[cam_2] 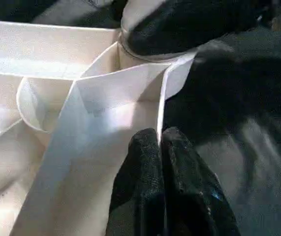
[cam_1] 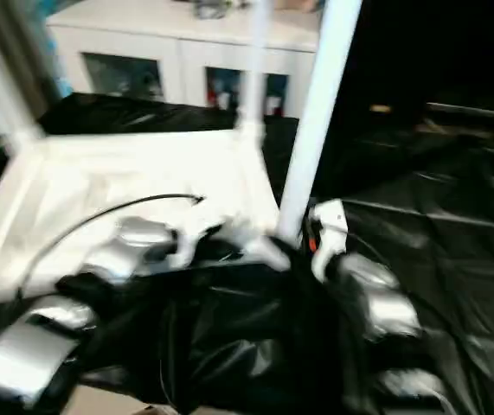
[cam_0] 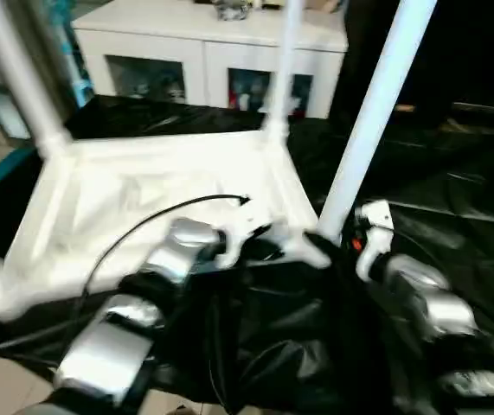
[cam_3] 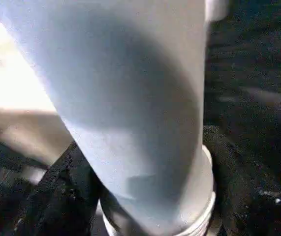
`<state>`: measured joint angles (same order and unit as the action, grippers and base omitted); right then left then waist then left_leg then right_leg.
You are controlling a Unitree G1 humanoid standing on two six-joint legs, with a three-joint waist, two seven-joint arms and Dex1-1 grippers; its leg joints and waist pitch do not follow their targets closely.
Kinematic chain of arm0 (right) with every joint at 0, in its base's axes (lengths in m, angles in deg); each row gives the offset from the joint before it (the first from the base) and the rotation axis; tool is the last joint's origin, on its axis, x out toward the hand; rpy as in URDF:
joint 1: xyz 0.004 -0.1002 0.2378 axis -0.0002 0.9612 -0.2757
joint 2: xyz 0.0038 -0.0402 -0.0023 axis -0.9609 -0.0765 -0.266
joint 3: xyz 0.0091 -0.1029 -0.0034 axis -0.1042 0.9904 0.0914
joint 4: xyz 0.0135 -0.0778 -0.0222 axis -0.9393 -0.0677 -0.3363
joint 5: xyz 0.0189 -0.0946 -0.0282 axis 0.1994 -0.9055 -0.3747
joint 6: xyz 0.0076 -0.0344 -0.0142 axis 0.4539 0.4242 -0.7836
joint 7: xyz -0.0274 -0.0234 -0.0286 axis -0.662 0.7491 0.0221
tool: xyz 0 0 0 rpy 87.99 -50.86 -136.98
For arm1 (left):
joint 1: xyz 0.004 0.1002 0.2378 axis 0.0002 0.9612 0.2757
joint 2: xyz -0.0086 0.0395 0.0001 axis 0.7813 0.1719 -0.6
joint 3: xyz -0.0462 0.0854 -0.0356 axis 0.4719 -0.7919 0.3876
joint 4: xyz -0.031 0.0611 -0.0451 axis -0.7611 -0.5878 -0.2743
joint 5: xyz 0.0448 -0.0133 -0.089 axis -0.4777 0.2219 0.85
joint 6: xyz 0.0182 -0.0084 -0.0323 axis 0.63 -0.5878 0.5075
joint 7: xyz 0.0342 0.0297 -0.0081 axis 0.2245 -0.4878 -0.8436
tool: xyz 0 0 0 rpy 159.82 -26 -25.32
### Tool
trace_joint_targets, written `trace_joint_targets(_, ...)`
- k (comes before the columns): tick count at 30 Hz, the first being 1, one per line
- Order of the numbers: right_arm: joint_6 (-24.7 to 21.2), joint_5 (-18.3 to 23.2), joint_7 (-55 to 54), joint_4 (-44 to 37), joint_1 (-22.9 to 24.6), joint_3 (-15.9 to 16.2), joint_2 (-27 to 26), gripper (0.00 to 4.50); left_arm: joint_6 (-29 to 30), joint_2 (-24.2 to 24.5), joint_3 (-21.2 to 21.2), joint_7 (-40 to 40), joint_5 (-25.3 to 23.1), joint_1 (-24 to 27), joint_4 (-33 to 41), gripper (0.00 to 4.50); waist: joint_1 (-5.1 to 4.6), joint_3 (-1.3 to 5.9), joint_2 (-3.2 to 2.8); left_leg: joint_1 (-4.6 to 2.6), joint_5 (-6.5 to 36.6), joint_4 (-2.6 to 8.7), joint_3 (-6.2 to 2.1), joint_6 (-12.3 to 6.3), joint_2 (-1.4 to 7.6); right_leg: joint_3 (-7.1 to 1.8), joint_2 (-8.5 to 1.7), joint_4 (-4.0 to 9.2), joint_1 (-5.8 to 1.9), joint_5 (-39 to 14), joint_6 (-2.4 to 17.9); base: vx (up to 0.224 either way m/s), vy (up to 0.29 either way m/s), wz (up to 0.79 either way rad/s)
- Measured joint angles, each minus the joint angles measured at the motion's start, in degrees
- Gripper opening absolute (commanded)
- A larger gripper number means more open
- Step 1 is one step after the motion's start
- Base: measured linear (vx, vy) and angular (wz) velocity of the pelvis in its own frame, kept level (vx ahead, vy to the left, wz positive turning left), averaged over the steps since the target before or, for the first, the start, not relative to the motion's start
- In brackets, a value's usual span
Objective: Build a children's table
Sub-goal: Rotate leg to tighten
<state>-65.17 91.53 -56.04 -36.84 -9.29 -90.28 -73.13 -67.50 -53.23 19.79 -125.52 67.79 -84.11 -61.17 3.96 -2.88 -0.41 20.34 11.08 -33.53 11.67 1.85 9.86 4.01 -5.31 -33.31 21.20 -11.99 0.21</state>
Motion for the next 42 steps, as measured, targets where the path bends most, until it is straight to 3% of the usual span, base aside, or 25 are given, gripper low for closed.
trace_joint_targets(2, 1.1, -1.0, -5.0, 1.4, -1.2, -0.5, -2.0, 2.67, 0.0, -0.8, 0.2, 2.2, 0.0, -0.3, -0.7, 0.0, -0.78, -0.01, -0.09, -0.05, 0.0, 0.13, -0.03, 0.0, -0.09, -0.01, 0.0, 0.4, -0.12, 0.0, 0.0, 0.0, 0.0, 0.0)
trace_joint_targets(8, 4.1, -1.7, -7.0, 3.0, -1.6, -0.6, -3.3, 2.67, -0.5, -0.8, 0.6, 2.4, -0.1, -0.6, -1.6, 0.0, -1.09, -0.04, -0.14, -0.07, 0.0, 0.13, -0.03, -0.01, -0.23, -0.13, -0.06, 0.45, -0.09, 0.0, 0.0, 0.0, 0.0, 0.0)
trace_joint_targets(10, 4.6, -1.7, -5.7, 3.1, -1.5, -0.6, -3.2, 3.23, -1.2, -0.2, 0.5, 0.7, -0.1, -0.6, -1.6, 0.0, -1.13, -0.05, -0.13, -0.06, 0.0, 0.25, -0.03, -0.01, -0.23, -0.13, -0.06, 0.44, -0.01, 0.0, 0.0, 0.0, 0.0, 0.0)
trace_joint_targets(13, 4.8, -2.0, -0.8, 2.7, -1.1, 0.1, -1.6, 3.46, -2.0, 0.7, 0.3, -1.7, -0.1, -0.6, -1.5, 0.0, -0.94, -0.05, -0.1, -0.04, 0.0, 0.38, -0.03, -0.02, -0.22, -0.12, -0.05, 0.28, 0.09, 0.1, 0.1, 0.0, 0.0, 0.0)
trace_joint_targets(15, 4.8, -2.2, 4.4, 0.7, 0.2, 2.4, 0.9, 3.72, -2.6, 2.2, -0.1, -5.1, 0.0, -0.2, -0.4, 0.0, -0.58, -0.06, -0.1, 0.0, 0.0, 0.42, -0.02, -0.02, -0.2, -0.12, -0.05, 0.21, 0.16, 0.7, 0.3, 0.0, 0.0, 0.0)
trace_joint_targets(19, 4.7, -1.9, 12.8, -1.7, 1.2, 4.5, 4.3, 3.72, -4.2, 4.2, -0.2, -11.4, 0.6, 0.7, 1.3, 0.0, -0.38, -0.05, -0.11, 0.13, 0.0, 0.48, -0.01, -0.01, -0.07, -0.02, 0.02, 0.09, 0.34, 1.2, 0.5, 0.044, -0.017, 0.0)
trace_joint_targets(24, 4.3, -0.9, 23.8, -5.7, 2.8, 6.8, 8.9, 3.72, -5.3, 6.6, -1.7, -19.7, 2.0, 1.3, 4.2, 0.0, 1.33, 0.01, -0.13, 0.96, 0.0, 0.31, 0.05, -0.53, 0.06, -0.03, 0.08, -0.77, 1.34, 0.6, 0.9, 0.058, -0.01, 0.0)
trace_joint_targets(27, 4.0, 0.2, 28.2, -7.1, 3.4, 8.0, 10.3, 3.72, -5.1, 8.0, -1.9, -23.2, 2.2, 1.8, 5.9, 0.0, 1.83, 0.02, -0.15, 1.49, 0.1, -0.16, -0.01, -0.72, 0.1, -0.07, 0.08, -1.3, 1.87, 0.4, 1.2, 0.0, 0.0, 0.0)
trace_joint_targets(33, 2.7, 0.8, 31.2, -7.8, 4.3, 8.6, 10.8, 3.58, -4.4, 9.2, -2.1, -26.0, 2.8, 2.9, 7.0, 0.0, 1.83, 0.0, -0.12, 1.53, 0.2, -0.62, -0.02, -0.3, 0.13, -0.14, 0.02, -1.48, 1.76, 0.4, 1.2, 0.0, 0.0, 0.0)
trace_joint_targets(35, 2.5, 0.9, 31.7, -7.8, 4.6, 8.6, 10.8, 3.23, -4.4, 9.3, -2.2, -26.2, 2.8, 3.3, 7.3, 0.0, 1.78, -0.02, -0.09, 1.41, 0.2, -0.64, 0.03, -0.26, 0.13, -0.18, -0.01, -1.48, 1.63, 0.5, 1.2, 0.0, 0.0, 0.0)
trace_joint_targets(39, 1.9, 1.4, 31.7, -8.0, 4.7, 8.7, 10.6, 3.13, -4.4, 9.4, -2.2, -26.2, 2.8, 3.4, 7.4, 0.0, 1.8, -0.04, -0.06, 1.37, 0.1, -0.64, 0.03, -0.23, 0.13, -0.2, -0.02, -1.49, 1.58, 0.5, 1.1, 0.0, 0.0, 0.0)
trace_joint_targets(40, 1.8, 1.4, 31.6, -8.1, 4.8, 8.6, 10.5, 2.89, -4.4, 9.4, -2.2, -25.8, 2.8, 3.4, 7.4, 0.0, 1.82, -0.03, -0.06, 1.36, 0.1, -0.64, 0.03, -0.22, 0.13, -0.2, -0.02, -1.52, 1.58, 0.5, 1.1, 0.0, 0.0, 0.0)
trace_joint_targets(42, 1.8, 1.4, 30.4, -8.1, 5.1, 8.0, 10.1, 2.81, -4.4, 9.2, -2.2, -24.6, 2.7, 3.4, 7.4, 0.0, 1.83, -0.03, -0.06, 1.3, 0.1, -0.64, 0.03, -0.22, 0.13, -0.2, -0.02, -1.58, 1.56, 0.5, 1.1, 0.0, 0.0, 0.0)
